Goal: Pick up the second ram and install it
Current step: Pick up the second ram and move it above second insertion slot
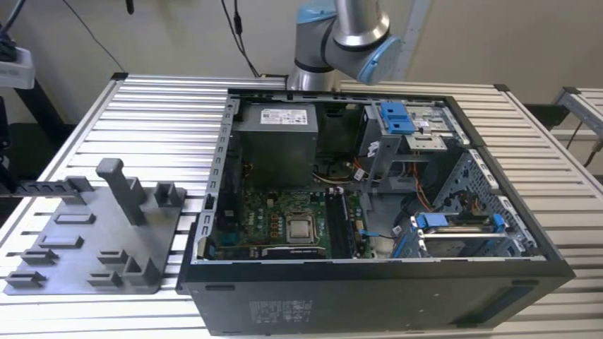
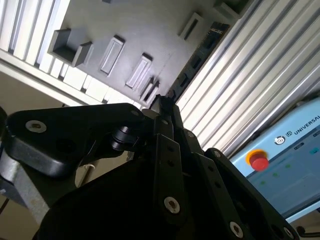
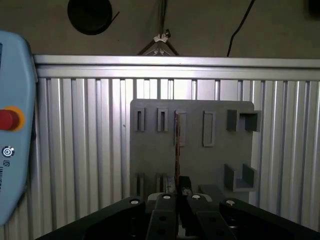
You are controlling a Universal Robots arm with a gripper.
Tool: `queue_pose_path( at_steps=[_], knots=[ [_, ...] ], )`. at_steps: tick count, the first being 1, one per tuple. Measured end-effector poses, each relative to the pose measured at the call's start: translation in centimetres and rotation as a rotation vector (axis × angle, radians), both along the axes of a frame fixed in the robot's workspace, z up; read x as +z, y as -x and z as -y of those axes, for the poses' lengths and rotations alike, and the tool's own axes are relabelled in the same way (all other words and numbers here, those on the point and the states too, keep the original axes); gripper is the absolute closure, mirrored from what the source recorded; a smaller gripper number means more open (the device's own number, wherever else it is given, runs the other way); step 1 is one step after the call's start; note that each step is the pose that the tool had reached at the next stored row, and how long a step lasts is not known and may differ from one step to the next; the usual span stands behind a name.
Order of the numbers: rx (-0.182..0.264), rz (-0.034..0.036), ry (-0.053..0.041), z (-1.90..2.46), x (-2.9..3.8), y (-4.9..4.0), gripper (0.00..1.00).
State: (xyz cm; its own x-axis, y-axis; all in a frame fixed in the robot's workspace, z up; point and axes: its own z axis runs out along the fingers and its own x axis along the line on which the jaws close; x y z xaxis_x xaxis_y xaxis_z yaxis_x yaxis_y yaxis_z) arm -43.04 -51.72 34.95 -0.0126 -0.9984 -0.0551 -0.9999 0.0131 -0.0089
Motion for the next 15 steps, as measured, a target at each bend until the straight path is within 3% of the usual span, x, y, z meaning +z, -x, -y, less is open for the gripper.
queue_pose_path(
  at_steps=[15],
  knots=[
    [0.0, 0.0036, 0.0001, 0.0, 0.18, 0.33, 0.86]
  ],
)
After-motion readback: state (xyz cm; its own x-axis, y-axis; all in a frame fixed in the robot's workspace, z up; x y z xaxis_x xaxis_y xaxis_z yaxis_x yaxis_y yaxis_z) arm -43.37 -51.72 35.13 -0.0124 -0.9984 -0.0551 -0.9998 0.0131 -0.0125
